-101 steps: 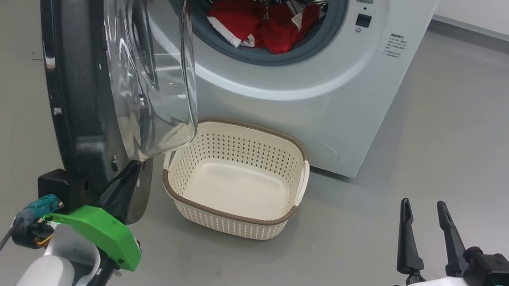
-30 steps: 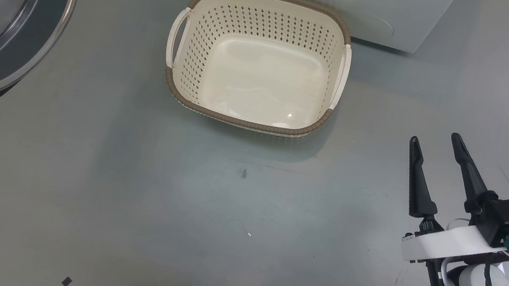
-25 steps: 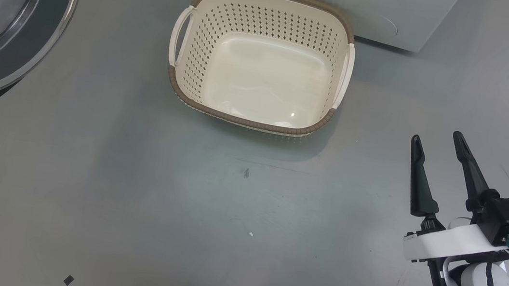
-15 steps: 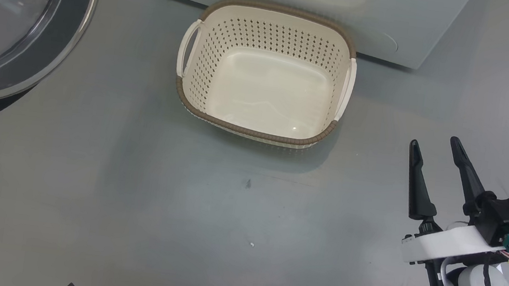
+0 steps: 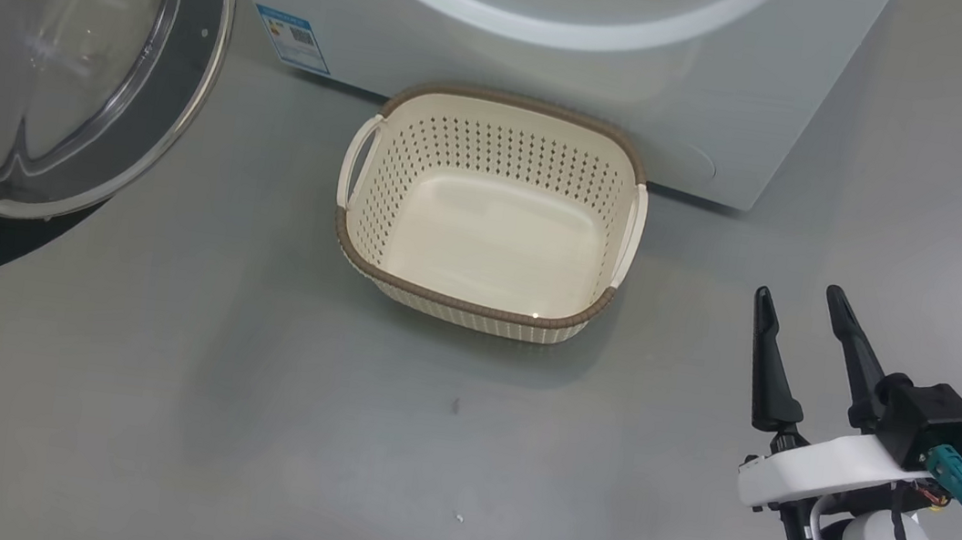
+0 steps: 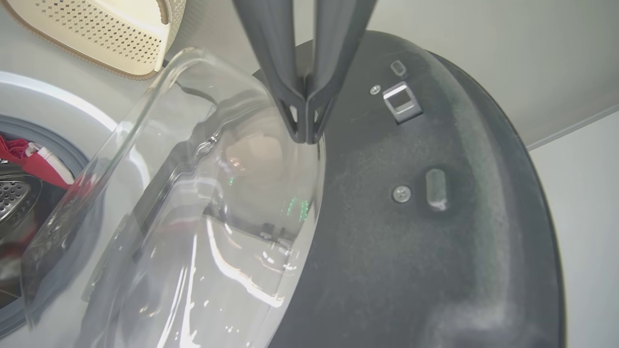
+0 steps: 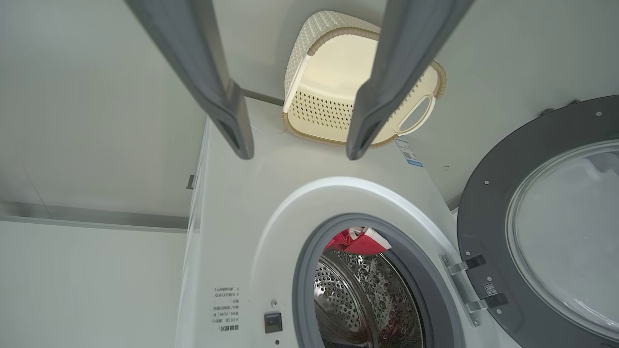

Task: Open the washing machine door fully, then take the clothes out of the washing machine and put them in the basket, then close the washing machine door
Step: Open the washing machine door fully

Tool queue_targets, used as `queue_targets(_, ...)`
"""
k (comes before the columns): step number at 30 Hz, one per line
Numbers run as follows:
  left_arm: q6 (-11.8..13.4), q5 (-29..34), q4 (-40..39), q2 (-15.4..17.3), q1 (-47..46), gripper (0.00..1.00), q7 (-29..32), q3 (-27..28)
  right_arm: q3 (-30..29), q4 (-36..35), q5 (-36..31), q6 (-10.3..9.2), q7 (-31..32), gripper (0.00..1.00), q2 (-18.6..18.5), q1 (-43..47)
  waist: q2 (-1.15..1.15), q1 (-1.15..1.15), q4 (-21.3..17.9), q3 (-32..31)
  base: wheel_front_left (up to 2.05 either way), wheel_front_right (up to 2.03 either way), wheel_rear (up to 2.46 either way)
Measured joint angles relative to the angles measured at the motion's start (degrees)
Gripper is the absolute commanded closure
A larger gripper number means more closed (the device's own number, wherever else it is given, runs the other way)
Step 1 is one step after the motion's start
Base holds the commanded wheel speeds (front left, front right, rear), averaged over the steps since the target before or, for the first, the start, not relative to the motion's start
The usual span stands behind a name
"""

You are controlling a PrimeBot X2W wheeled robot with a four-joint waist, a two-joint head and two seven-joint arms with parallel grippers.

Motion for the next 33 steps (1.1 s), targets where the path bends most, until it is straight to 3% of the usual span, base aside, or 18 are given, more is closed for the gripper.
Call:
queue_targets(16,-2.9,0.9,-3.1,-4.5,8.7,1.00,-0.8,-6.3,-0.6,1.4,1.5,0.01,0.0,0.00,1.7,3.2,0.00,0.00,-3.5,-11.0,0.00,0.00,0.00)
queue_targets(23,-3.4,2.5,-7.6,-5.6,13.1,1.00,-2.3,-10.7,-0.6,1.5,1.8,0.02,0.0,0.00,2.0,4.9,0.00,0.00,-7.0,-14.2,0.00,0.00,0.00)
queue_targets(33,-3.4,2.5,-13.1,-8.1,17.7,1.00,-3.6,-12.7,-0.7,0.8,1.8,0.02,-0.1,0.00,2.1,6.3,0.00,0.00,-12.5,-17.2,0.00,0.00,0.00)
